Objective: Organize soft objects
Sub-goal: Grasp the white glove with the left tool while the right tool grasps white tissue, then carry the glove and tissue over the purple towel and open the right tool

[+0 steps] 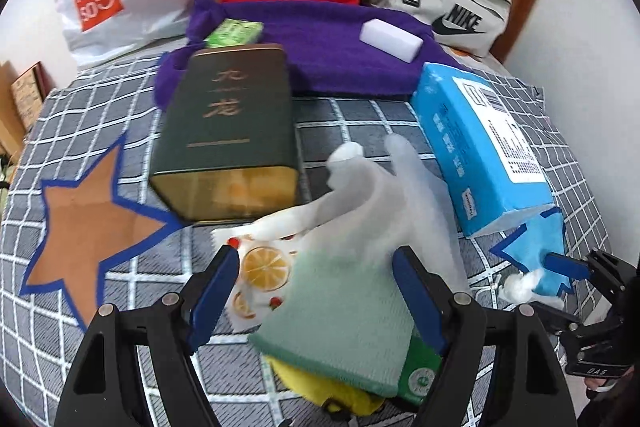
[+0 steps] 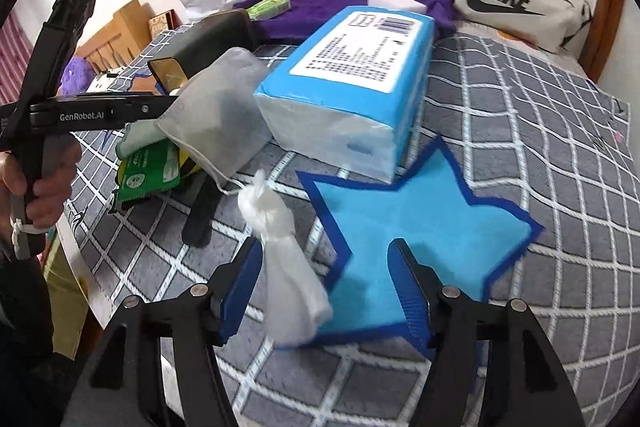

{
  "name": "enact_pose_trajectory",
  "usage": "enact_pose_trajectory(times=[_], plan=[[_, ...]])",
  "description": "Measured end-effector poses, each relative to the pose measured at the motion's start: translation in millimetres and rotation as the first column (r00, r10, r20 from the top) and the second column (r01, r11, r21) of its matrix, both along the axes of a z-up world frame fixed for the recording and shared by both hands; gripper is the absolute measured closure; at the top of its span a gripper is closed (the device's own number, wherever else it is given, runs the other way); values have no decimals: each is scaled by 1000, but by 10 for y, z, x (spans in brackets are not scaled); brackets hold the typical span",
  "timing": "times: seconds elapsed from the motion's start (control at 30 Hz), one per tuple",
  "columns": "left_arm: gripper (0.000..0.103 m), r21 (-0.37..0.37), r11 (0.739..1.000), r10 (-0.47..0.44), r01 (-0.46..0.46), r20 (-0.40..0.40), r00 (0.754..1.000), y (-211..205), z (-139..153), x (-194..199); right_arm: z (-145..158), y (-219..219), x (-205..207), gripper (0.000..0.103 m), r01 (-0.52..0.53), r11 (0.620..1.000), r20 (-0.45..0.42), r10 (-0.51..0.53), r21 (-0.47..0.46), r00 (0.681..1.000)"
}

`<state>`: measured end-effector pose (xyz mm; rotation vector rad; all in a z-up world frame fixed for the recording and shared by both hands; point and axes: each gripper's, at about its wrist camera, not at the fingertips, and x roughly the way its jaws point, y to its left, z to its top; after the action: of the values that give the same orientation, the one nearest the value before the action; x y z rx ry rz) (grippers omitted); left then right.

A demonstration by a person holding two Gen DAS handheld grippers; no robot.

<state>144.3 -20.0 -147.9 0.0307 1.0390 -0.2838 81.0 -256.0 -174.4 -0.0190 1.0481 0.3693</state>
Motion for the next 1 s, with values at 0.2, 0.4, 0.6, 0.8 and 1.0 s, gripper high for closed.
enact_pose_trajectory(times=[0.2,0.4,0.6,0.8,1.0], plan=[[25,-21,999,-47,47,-13,999,-92,-60,60,-77,266,71,39,-52,998,40,53,-42,998],[46,8,996,-89,89,7,996,-226,-116,51,-92,358,61,72,-79,991,89,89,-111,992],[71,-44,993,-107,108,14,994,-178,-17,-55,-41,211,57,84,-48,997,68,51,-53,996],[72,-118,992,-39,43,34,999,134,164,-207,-25,121,11,84,-14,1000,69,16,-28,997],[72,-171,985,42,-33,53,998,403,319,-265,43,69,0,84,33,999,54,-33,1,998]])
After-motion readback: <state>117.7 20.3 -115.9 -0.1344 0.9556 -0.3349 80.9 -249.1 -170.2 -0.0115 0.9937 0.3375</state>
